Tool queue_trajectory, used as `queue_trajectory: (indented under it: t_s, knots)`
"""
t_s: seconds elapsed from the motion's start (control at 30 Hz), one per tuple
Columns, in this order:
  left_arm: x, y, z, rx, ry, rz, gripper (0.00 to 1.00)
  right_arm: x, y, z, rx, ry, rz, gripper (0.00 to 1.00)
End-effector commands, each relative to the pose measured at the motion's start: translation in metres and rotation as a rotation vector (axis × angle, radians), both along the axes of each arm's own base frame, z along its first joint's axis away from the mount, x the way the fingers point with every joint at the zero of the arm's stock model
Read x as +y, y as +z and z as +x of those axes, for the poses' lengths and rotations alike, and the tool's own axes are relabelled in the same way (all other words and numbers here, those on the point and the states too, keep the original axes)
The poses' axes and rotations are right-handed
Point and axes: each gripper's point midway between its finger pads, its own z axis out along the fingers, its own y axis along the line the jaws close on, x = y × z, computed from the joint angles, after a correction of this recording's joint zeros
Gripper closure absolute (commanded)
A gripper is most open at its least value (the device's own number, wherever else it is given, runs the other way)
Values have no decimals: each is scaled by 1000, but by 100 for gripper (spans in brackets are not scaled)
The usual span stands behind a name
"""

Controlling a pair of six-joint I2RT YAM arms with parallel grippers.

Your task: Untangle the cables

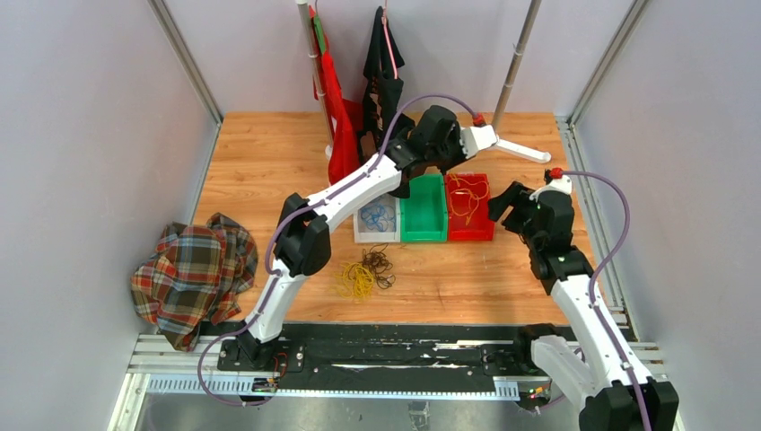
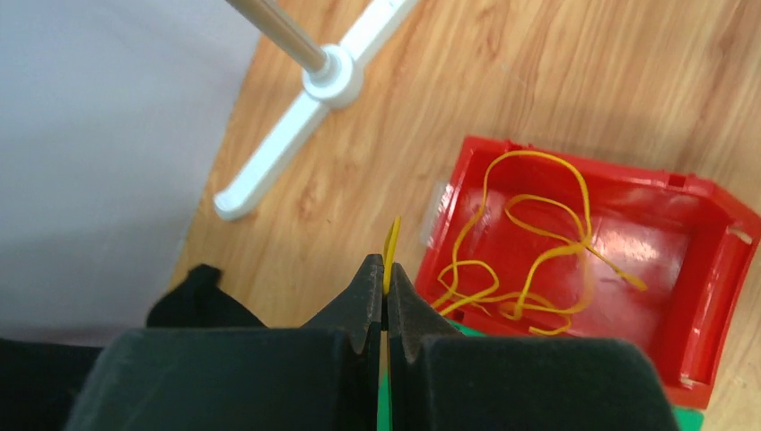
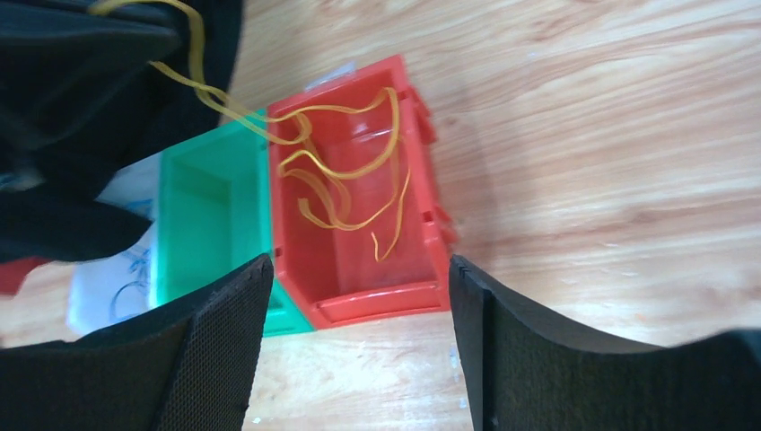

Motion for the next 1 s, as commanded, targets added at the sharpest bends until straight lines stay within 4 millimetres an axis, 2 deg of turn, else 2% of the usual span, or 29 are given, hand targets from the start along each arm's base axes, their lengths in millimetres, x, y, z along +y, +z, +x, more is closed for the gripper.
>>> queue_trajectory:
  t_s: [0.0,0.1,0.23,0.33,0.43,0.63,0.8,0.97]
  knots:
    - [0,14,-11,9,2,-39,100,33,26,-3,-130,199,145,28]
    - [-5,15,-22,75,-34,-77,99,29,36,-2,-126,177,142,29]
    - [-18,19,-46,182,-93,-140,100,3,36,1,-64,46,70,33]
    - [-25,12,-65,202,-132,-111,100,-18,34,2,-26,-60,28,38]
    - [-27,-9,-71,184,-127,-49,100,-32,38,-2,-32,-129,8,41]
    - [-28,-49,-56,171,-88,39,100,-50,42,-8,-39,-223,-18,41]
    - [-33,-78,-56,157,-117,90,100,-51,38,-1,-7,-240,-1,42]
    - [-33,-125,-65,155,-184,207,100,-49,33,1,8,-237,12,43]
